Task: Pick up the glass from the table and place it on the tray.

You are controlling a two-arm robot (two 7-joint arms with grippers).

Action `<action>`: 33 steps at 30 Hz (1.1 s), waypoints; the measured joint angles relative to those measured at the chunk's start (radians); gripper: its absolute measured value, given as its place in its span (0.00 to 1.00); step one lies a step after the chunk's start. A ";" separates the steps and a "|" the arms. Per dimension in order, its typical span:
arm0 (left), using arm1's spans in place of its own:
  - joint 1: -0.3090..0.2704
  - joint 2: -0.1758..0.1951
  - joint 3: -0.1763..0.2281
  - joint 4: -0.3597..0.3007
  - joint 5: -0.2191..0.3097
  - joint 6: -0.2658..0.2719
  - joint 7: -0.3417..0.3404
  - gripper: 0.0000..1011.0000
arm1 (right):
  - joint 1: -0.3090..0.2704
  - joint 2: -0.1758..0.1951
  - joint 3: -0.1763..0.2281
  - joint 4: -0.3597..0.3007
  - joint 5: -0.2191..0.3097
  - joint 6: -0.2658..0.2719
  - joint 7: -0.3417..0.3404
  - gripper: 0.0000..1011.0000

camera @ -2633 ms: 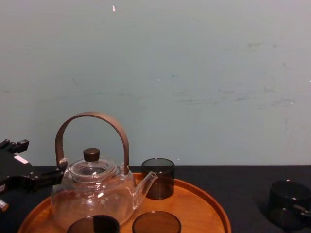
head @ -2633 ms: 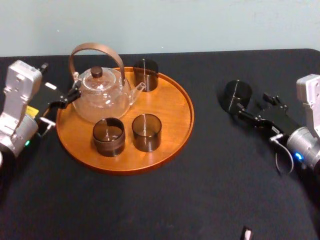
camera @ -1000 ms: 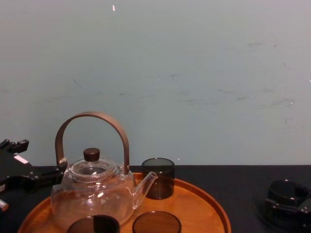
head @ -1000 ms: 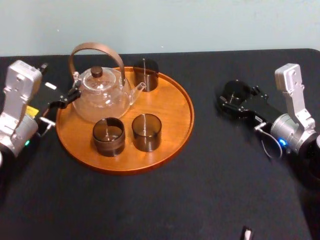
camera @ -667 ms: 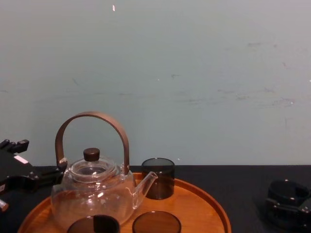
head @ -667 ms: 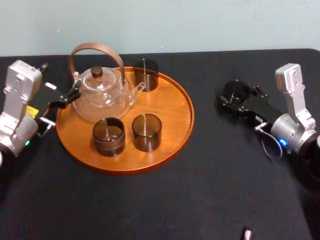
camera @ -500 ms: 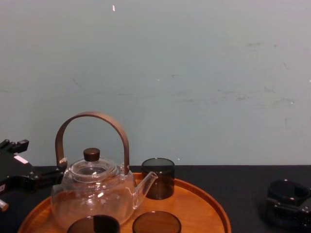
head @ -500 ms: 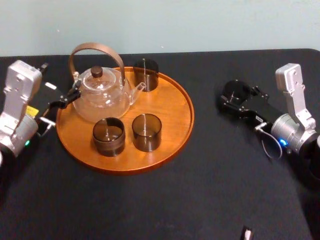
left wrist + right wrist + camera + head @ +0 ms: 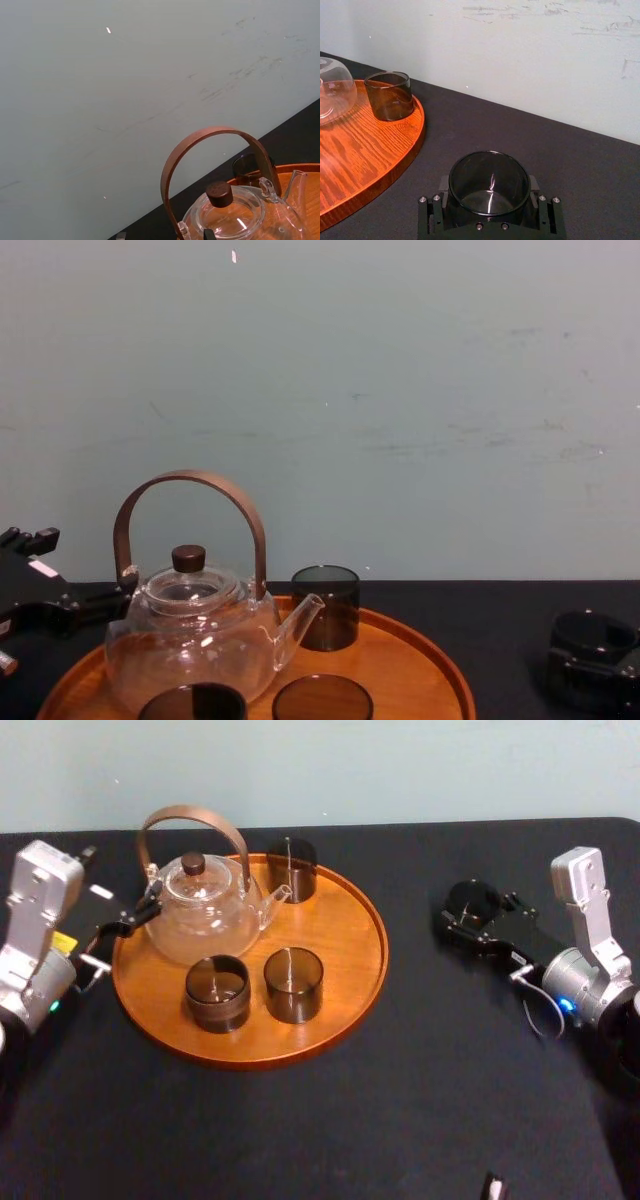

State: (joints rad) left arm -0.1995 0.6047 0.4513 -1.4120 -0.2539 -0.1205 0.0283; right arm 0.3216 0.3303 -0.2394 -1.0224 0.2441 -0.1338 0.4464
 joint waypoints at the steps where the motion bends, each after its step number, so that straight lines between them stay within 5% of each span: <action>1: 0.000 0.000 0.000 0.000 0.000 0.000 0.000 0.99 | 0.000 0.000 0.000 0.000 0.000 0.000 0.000 0.90; 33: 0.000 0.000 0.000 0.000 0.000 0.000 0.000 0.99 | -0.016 0.012 0.002 -0.013 0.020 -0.021 0.014 0.90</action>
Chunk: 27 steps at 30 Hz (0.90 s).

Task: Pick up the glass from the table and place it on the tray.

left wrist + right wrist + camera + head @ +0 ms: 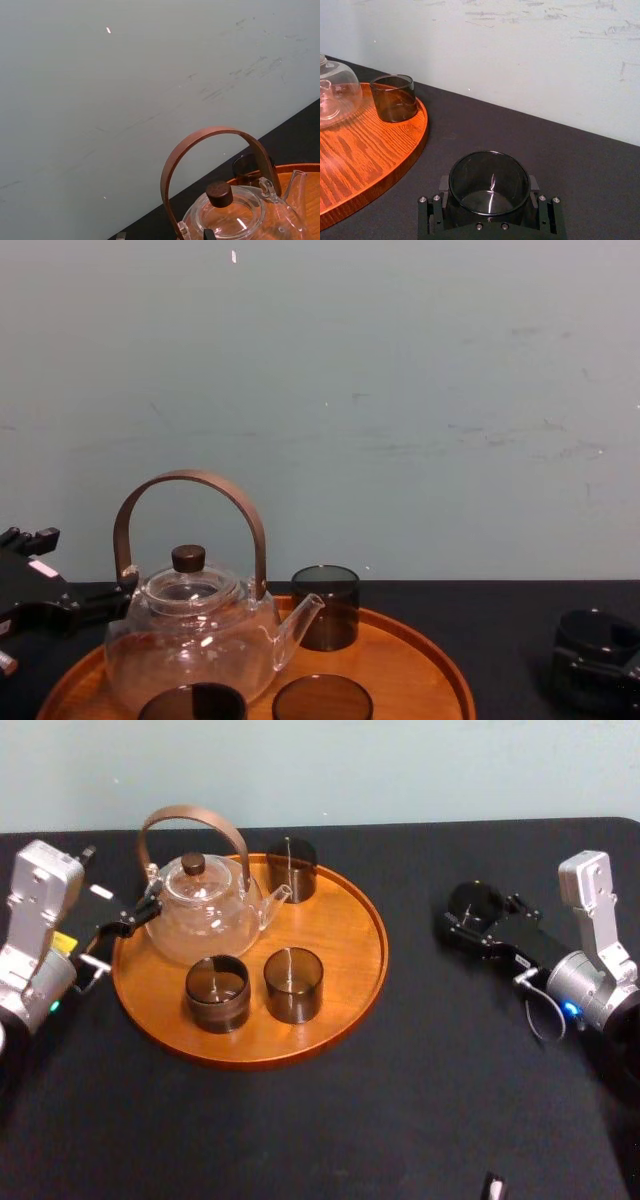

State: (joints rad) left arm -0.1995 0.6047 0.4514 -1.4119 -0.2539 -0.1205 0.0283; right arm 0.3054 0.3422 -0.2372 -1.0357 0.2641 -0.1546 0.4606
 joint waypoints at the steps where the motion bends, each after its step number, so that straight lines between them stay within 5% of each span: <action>1: 0.000 0.000 0.000 0.000 0.000 0.000 0.000 0.99 | -0.001 0.001 0.000 -0.002 0.000 0.000 -0.001 0.90; 27: 0.000 0.000 0.000 0.000 0.000 0.000 0.000 0.99 | -0.061 0.022 -0.015 -0.163 -0.003 0.011 -0.011 0.90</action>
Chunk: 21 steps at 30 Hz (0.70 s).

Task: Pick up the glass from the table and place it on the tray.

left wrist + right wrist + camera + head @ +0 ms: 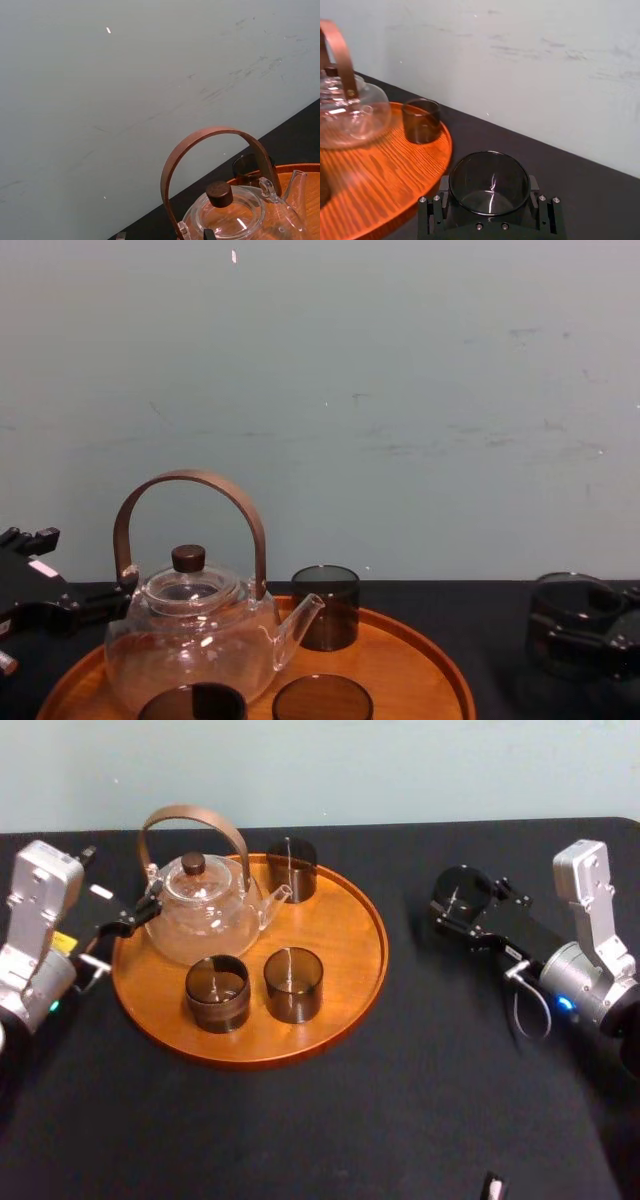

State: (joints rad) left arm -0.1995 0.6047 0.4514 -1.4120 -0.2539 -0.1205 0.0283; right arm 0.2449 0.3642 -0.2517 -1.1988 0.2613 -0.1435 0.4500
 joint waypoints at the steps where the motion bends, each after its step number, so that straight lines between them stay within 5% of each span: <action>1: 0.000 0.000 0.000 0.000 0.000 0.000 0.000 0.99 | -0.003 0.000 -0.004 -0.013 0.000 0.002 0.001 0.90; 13: 0.000 0.000 0.000 0.000 0.000 0.000 0.000 0.99 | 0.020 -0.022 -0.060 -0.041 -0.010 0.007 0.021 0.90; 21: 0.000 0.000 0.000 0.000 0.000 0.000 0.000 0.99 | 0.078 -0.062 -0.113 0.017 -0.022 -0.008 0.043 0.90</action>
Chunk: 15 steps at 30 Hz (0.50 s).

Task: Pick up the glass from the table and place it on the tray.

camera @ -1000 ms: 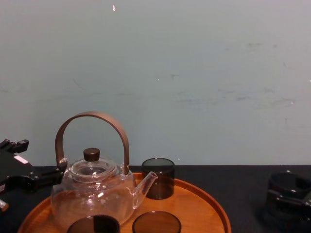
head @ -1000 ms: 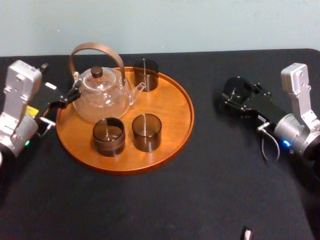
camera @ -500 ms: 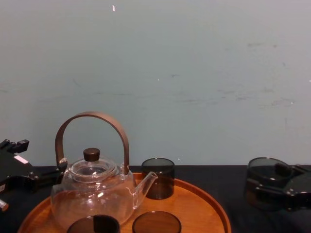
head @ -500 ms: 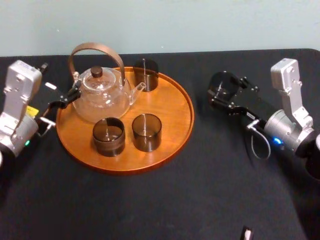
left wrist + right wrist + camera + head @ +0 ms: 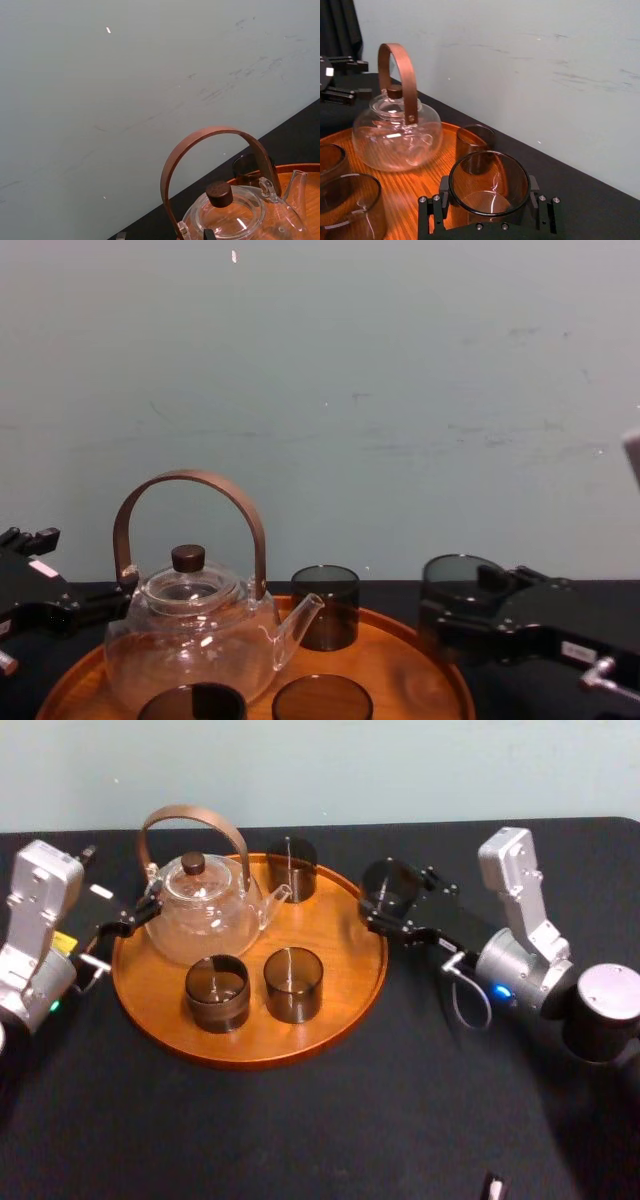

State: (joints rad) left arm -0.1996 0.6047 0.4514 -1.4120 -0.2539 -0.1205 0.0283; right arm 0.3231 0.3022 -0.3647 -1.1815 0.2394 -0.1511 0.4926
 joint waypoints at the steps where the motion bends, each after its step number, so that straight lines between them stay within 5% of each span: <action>1: 0.000 0.000 0.000 0.000 0.000 0.000 0.000 0.99 | 0.006 -0.004 -0.004 0.008 0.000 -0.004 0.003 0.90; 15: 0.000 0.000 0.000 0.000 0.000 0.000 0.000 0.99 | 0.090 -0.064 -0.064 0.135 -0.008 -0.039 0.036 0.90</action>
State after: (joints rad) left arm -0.1995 0.6047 0.4514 -1.4120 -0.2539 -0.1205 0.0283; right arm 0.4127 0.2385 -0.4283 -1.0465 0.2319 -0.1898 0.5290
